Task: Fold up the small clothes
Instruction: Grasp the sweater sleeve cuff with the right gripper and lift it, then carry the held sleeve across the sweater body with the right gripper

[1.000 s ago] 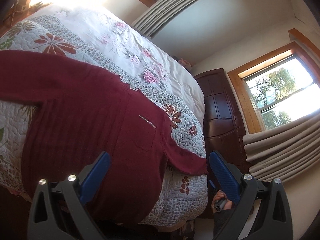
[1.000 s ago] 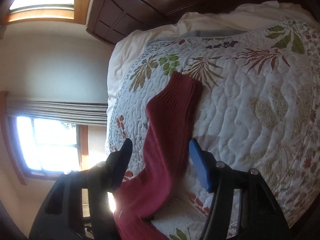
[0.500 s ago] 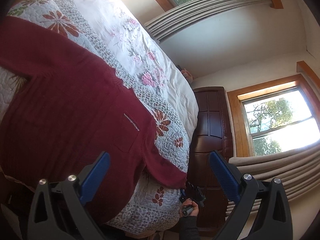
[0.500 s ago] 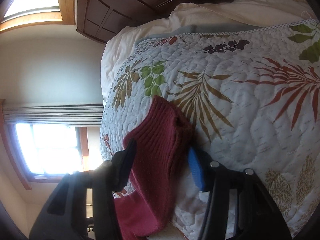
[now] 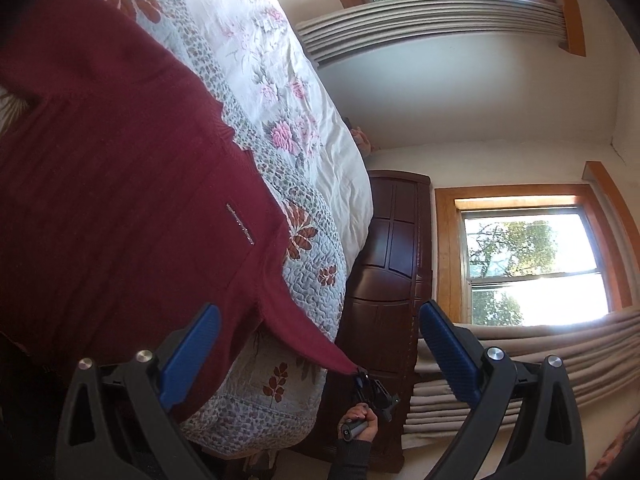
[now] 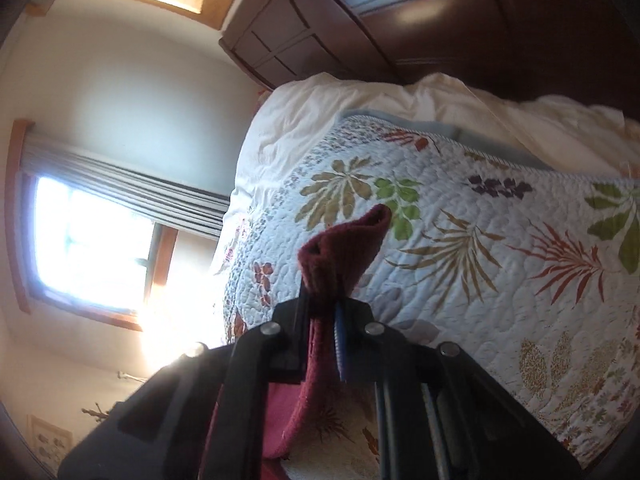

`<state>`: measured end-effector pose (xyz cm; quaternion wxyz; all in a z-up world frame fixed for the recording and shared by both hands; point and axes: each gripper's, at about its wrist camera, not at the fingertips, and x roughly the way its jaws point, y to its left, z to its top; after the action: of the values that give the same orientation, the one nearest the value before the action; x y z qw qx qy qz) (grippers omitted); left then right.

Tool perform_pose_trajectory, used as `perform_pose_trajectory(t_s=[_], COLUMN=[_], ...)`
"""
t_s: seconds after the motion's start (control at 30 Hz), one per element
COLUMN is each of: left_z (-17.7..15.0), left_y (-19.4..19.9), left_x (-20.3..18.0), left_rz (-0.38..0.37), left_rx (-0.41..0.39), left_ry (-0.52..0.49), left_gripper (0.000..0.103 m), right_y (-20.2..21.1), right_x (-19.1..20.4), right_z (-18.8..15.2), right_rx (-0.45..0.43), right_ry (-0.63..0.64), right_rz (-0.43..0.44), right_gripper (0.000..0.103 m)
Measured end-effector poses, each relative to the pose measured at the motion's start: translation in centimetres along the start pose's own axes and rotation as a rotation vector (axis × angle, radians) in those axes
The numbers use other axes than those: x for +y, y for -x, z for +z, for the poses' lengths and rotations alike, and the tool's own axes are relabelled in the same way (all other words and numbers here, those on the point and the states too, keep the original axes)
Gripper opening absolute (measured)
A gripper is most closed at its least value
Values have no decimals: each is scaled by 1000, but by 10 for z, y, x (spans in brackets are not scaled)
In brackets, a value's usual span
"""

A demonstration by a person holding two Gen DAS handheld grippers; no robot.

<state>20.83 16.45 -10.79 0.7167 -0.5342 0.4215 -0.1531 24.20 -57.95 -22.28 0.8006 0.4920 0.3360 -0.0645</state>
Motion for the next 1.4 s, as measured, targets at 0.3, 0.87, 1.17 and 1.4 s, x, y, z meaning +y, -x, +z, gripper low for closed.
perform_pose_trajectory(t_s=[0.3,0.87,1.17,1.4], left_z=[35,107,129,143], left_y=[30,60,36,5], left_x=[13,40,33,44], left_rz=[-98,-89,-69,-44], left_rx=[-55,9,73,129], left_ry=[-33,-90,-125,-134], left_gripper=[99,99,99,99], right_y=[31,-42,-139,-203], right_x=[185,369,378,360], right_z=[-48,-245,-370,-456], right_rx=[-90,-7,131,271], right_ry=[419,908,1063,1143], right_rz=[-1,-93,-218,-280], right_gripper=[9,10,9,10])
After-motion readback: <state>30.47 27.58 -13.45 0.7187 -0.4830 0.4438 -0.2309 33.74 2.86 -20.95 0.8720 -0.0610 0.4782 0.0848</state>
